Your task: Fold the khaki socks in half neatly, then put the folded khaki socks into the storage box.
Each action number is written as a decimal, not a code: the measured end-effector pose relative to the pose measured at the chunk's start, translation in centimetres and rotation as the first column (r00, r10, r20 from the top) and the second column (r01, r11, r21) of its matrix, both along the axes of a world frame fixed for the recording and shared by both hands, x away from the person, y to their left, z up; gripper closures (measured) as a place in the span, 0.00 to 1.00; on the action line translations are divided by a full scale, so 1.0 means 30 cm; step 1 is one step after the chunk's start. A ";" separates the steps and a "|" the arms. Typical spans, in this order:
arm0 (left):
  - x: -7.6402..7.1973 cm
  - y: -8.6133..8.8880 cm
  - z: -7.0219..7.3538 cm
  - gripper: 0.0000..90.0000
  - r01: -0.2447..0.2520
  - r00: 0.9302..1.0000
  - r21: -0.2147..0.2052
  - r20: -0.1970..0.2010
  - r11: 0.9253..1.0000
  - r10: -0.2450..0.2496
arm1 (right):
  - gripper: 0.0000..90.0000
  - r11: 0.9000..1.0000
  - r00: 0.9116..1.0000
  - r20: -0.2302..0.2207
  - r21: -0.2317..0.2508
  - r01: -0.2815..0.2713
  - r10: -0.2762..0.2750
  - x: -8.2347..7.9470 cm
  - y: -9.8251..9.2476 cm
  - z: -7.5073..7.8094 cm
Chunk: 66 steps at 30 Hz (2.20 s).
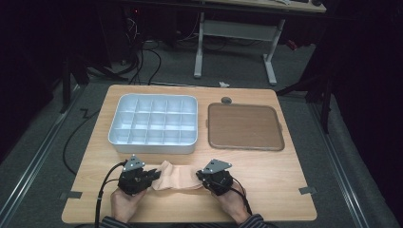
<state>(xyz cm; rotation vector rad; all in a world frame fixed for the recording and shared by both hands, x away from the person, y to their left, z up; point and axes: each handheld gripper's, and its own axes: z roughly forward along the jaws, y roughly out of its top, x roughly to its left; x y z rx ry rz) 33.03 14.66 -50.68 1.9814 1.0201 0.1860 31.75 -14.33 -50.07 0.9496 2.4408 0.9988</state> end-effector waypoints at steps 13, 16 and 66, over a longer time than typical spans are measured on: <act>0.020 -0.077 -0.025 0.89 0.019 1.000 0.000 0.008 1.000 -0.019 | 0.94 0.999 0.999 -0.008 0.004 0.051 -0.051 -0.004 -0.088 -0.013; 0.027 -0.096 -0.034 0.89 0.020 1.000 -0.003 0.004 1.000 -0.020 | 0.94 0.998 0.998 -0.010 0.007 0.063 -0.063 -0.003 -0.106 -0.020; 0.102 -0.093 0.003 0.50 0.004 0.998 0.017 -0.063 1.000 -0.003 | 0.76 0.975 0.995 -0.026 0.201 0.095 -0.091 -0.085 -0.105 -0.042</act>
